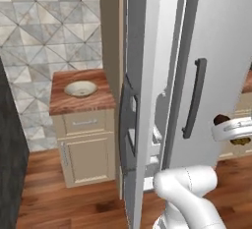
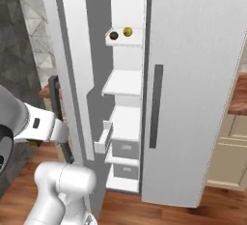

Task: Take the lemon, kiwi, and sweet potato from the freezer and place them in the bowl on the counter.

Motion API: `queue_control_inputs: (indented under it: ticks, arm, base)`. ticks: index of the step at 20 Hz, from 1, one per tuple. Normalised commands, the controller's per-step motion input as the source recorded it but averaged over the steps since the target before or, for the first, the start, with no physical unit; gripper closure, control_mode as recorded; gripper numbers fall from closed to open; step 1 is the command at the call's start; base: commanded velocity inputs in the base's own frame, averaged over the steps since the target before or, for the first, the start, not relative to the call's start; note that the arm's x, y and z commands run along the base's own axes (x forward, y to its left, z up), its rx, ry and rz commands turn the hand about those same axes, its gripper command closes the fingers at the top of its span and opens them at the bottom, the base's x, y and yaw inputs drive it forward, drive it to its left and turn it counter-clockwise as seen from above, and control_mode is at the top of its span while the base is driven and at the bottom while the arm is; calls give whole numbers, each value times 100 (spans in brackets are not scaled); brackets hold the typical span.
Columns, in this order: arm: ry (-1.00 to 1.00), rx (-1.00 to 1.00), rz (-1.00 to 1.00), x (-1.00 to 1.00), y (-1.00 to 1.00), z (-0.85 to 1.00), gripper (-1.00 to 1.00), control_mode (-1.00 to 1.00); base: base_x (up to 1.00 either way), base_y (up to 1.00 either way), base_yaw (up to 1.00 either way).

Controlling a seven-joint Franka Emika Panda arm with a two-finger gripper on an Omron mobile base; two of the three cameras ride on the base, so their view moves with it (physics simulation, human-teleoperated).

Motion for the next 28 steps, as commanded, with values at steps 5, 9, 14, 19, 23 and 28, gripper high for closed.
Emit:
queue_control_inputs:
  ticks: [5,9,14,19,23,28]
  arm:
    - [0,0,0,0,0,0,100,100]
    - [0,0,0,0,0,0,100,100]
    - [0,0,0,0,0,0,100,100]
    - [0,0,0,0,0,0,100,100]
    - [0,0,0,0,0,0,100,100]
    - [0,0,0,0,0,0,100,100]
  base:
    - [0,100,2]
    - [0,100,2]
    - [11,99,1]
    - [61,24,0]
    - [80,26,0]
    - [88,8,0]
